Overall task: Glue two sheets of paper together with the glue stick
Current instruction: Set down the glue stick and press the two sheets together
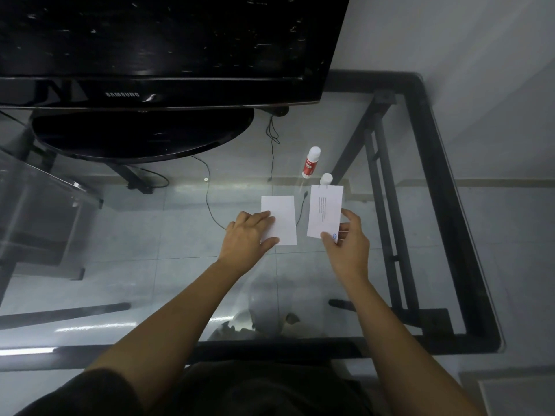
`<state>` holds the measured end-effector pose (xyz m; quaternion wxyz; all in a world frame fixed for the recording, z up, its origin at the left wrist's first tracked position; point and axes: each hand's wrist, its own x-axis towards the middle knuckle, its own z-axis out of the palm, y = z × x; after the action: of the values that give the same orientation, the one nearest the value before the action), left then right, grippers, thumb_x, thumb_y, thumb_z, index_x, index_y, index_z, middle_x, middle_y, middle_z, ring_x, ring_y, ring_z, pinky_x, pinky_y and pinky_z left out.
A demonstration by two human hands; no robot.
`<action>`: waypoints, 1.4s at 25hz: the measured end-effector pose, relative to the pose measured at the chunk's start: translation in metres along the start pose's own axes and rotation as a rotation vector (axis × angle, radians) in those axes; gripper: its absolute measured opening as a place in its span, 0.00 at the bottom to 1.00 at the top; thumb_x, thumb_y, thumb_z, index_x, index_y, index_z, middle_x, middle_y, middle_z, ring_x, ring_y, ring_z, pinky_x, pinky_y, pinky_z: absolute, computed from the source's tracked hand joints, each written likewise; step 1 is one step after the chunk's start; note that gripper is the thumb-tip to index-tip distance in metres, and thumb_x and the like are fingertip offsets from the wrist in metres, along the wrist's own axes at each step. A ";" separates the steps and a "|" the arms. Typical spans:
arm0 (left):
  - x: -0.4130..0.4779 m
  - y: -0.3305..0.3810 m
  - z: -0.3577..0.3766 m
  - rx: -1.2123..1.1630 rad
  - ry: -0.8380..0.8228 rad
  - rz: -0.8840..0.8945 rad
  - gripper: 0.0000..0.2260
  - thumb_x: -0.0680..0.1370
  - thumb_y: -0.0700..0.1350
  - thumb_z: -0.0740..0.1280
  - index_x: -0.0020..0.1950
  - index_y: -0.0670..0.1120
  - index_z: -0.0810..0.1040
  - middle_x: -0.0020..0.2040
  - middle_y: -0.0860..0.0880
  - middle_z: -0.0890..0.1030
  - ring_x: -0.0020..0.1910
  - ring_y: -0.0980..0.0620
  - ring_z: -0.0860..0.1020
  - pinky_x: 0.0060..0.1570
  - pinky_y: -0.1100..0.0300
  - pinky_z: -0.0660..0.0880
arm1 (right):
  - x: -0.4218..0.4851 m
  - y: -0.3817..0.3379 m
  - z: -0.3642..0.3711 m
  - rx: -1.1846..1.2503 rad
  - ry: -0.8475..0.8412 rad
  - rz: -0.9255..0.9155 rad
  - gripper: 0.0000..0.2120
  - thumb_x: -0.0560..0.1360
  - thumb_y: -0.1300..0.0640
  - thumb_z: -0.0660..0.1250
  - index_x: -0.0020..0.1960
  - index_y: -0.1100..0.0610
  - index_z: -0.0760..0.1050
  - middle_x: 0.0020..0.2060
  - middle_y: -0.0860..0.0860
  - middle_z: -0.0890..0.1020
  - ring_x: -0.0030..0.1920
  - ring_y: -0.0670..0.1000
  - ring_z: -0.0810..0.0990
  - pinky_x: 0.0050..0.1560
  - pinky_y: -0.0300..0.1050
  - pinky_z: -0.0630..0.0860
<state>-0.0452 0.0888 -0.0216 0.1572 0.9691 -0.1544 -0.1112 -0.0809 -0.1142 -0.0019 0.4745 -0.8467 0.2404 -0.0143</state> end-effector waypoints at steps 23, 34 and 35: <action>0.014 0.013 -0.066 -1.180 -0.161 -0.446 0.05 0.75 0.42 0.68 0.38 0.45 0.80 0.43 0.48 0.84 0.44 0.51 0.82 0.44 0.62 0.80 | -0.006 -0.053 0.024 0.094 -0.085 -0.042 0.19 0.74 0.45 0.64 0.62 0.51 0.69 0.51 0.45 0.73 0.46 0.41 0.74 0.40 0.26 0.68; 0.041 0.011 -0.028 -0.709 0.099 -0.545 0.10 0.74 0.45 0.68 0.54 0.43 0.77 0.40 0.48 0.78 0.37 0.52 0.76 0.36 0.63 0.75 | 0.040 -0.047 0.054 -0.002 -0.147 0.124 0.09 0.73 0.55 0.69 0.51 0.58 0.77 0.47 0.52 0.82 0.42 0.47 0.77 0.37 0.29 0.69; 0.042 0.012 -0.025 -0.681 0.107 -0.542 0.10 0.74 0.45 0.68 0.53 0.43 0.76 0.39 0.49 0.78 0.35 0.55 0.75 0.33 0.68 0.71 | 0.042 -0.046 0.055 -0.015 -0.143 0.124 0.09 0.73 0.55 0.69 0.51 0.59 0.77 0.47 0.53 0.83 0.42 0.48 0.77 0.38 0.30 0.69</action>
<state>-0.0024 0.0711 -0.0013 0.4406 0.8719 0.1591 -0.1429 -0.0121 -0.0677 -0.0036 0.4843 -0.8325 0.2577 0.0775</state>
